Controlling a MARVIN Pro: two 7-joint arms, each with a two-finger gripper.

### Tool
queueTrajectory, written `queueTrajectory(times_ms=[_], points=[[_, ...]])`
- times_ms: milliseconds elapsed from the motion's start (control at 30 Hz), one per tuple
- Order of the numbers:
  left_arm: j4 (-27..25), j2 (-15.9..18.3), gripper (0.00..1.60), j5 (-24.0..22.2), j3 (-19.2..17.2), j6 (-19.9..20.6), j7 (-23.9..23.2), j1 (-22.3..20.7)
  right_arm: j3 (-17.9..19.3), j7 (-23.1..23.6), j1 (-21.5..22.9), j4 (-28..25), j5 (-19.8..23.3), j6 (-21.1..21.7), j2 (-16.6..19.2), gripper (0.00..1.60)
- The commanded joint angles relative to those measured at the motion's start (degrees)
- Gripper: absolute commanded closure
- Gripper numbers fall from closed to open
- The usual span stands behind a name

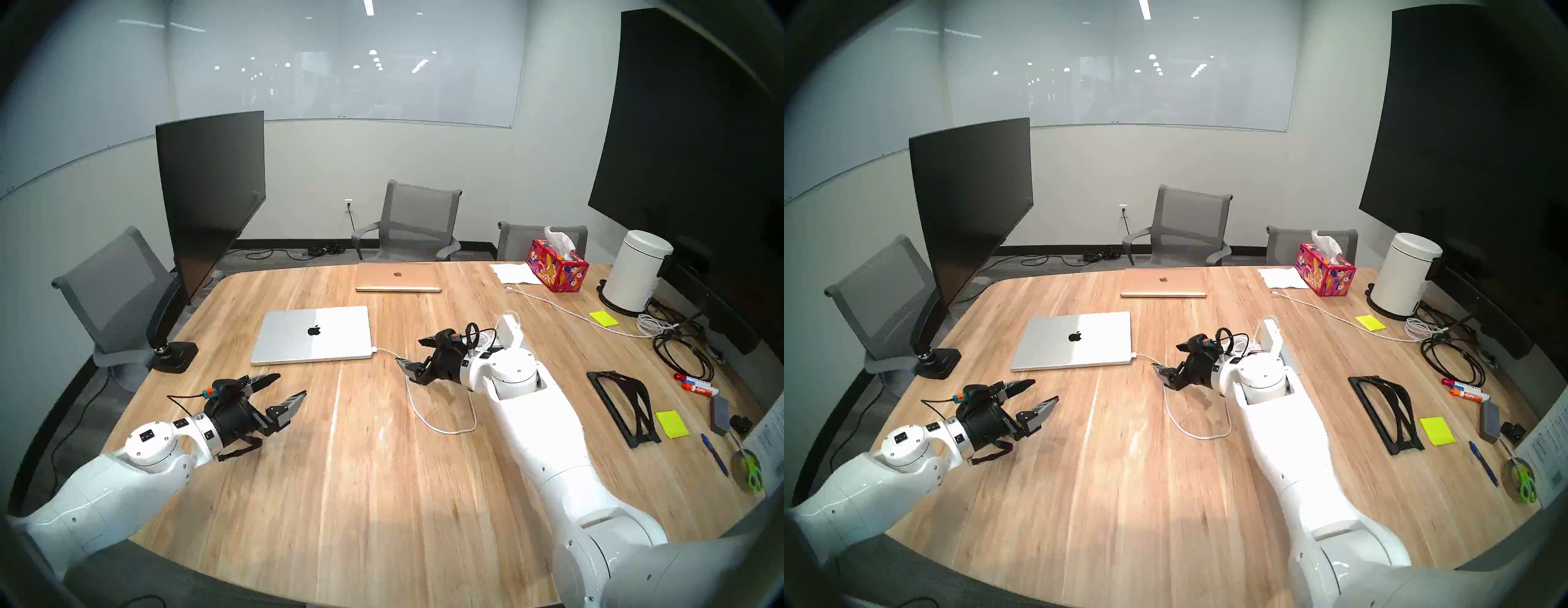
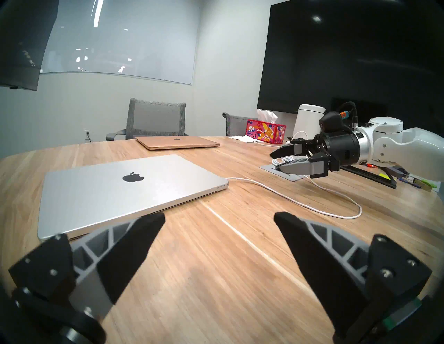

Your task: Unplug the charging cable from the port of the MacBook and lay it on the desk

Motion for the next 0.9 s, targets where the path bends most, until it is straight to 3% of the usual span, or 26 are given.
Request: queueTrajectory(times_ms=[0,867], points=[[-0.5,0.0,0.00,0.0,-0.4,-0.5,0.0,-0.2,-0.7,-0.3,3.9,0.8,-0.5,-0.8,-1.0,0.00],[-0.5,0.0,0.00,-0.1,-0.3,-0.6,0.1,-0.2,-4.3,-0.2,6.8,2.7,-4.2,1.5,-2.6,0.00]])
